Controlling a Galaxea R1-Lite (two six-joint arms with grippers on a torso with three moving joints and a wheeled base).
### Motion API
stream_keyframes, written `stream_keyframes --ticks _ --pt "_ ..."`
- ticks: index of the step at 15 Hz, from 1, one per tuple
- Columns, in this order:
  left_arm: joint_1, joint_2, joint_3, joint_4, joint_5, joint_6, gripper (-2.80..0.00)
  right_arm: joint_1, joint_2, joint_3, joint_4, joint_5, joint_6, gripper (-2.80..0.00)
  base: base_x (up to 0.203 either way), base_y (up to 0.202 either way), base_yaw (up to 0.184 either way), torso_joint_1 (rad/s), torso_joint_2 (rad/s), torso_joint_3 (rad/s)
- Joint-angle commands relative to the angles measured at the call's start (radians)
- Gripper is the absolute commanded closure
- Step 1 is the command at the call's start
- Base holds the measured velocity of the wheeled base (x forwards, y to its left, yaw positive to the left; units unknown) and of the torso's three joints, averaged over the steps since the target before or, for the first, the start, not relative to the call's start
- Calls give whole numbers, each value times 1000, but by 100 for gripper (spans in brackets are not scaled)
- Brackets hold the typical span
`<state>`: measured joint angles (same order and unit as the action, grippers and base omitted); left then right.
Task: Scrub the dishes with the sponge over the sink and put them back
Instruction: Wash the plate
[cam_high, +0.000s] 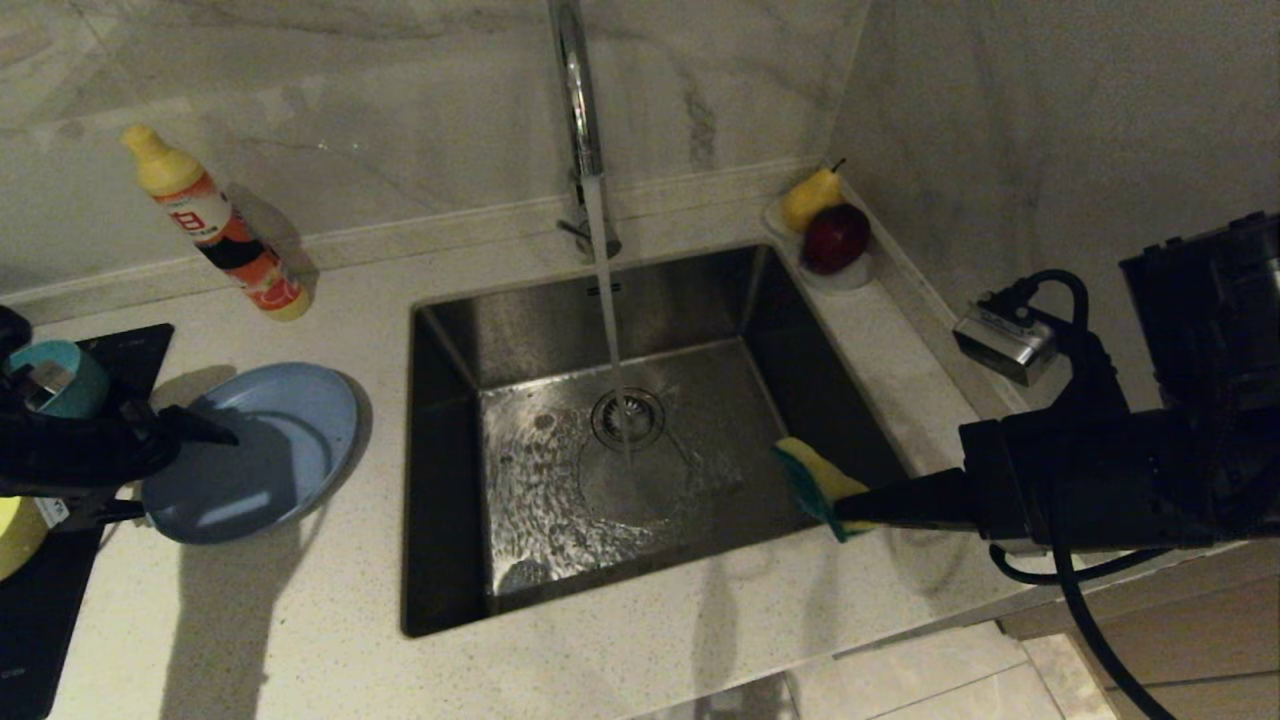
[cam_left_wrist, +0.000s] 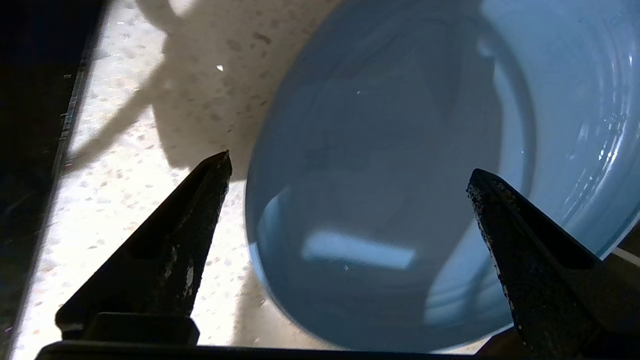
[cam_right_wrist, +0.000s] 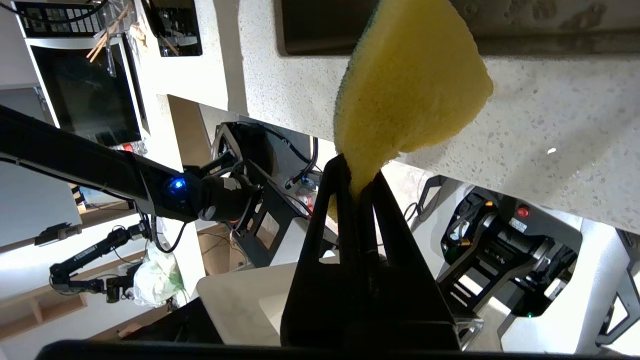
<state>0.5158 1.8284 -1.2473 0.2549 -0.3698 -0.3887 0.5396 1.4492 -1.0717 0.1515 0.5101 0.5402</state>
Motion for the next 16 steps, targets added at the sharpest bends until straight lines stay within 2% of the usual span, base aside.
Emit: stream_keyframes --ticks 1,6,16 --pt "-8 12 -17 1 0 -21 -280 0 2 16 -17 4 3 0 0 0 0 0 0 0" --pt "-16 11 -38 7 48 -30 -280 0 -21 33 -23 4 3 0 0 0 0 0 0 0" --pt "-48 12 -17 7 51 -36 -280 -45 -47 50 -21 7 -17 0 0 0 0 0 0 0"
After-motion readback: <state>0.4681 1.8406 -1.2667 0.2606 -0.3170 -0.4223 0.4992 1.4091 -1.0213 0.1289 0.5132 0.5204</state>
